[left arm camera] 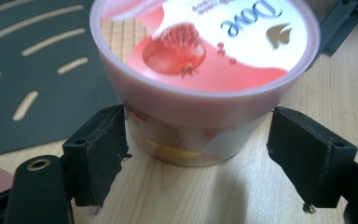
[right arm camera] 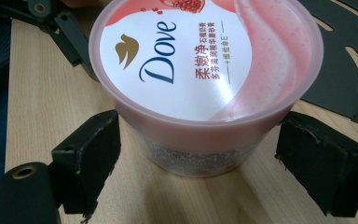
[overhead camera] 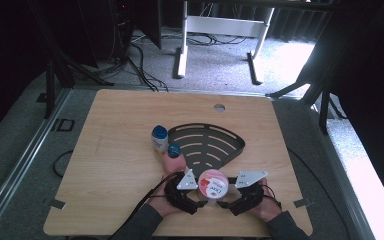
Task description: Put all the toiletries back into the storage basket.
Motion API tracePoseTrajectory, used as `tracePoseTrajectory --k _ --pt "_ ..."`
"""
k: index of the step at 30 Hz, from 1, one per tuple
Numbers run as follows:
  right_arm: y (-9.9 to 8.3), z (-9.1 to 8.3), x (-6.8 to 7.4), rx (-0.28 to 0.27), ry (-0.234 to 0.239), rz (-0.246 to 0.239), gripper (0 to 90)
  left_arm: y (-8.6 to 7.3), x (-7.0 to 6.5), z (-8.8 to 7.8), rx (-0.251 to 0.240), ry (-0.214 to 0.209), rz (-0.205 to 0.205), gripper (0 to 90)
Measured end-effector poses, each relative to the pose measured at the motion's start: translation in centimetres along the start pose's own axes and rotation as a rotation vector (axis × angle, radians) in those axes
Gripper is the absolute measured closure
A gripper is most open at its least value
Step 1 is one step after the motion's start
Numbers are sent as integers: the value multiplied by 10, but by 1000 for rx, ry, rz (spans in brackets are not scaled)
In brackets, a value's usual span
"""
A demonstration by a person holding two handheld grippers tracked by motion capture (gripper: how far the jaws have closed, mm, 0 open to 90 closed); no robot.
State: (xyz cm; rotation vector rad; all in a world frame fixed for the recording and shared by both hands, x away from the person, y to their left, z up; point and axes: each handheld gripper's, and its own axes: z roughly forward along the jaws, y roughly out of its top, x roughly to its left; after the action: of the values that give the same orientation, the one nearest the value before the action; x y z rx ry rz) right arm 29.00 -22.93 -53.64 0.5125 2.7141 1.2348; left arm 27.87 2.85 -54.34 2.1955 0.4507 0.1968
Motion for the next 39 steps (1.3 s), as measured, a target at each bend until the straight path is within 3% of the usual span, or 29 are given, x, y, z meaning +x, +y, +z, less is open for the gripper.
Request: tracePoseTrajectory --k 2,3,11,19,39 --pt "0 -1 0 -9 -1 3 140 2 -1 -3 -15 5 4 208" --pt "0 -2 -1 -16 -2 5 145 3 -2 -3 -7 15 18 214" --pt "1 -6 2 -5 -20 -16 147 8 -5 -3 7 23 21 217" --pt "-1 -9 1 -5 -11 -2 147 14 -9 -3 22 34 48 217" --pt "2 -21 -4 -3 -43 -6 143 28 -7 2 11 41 54 219"
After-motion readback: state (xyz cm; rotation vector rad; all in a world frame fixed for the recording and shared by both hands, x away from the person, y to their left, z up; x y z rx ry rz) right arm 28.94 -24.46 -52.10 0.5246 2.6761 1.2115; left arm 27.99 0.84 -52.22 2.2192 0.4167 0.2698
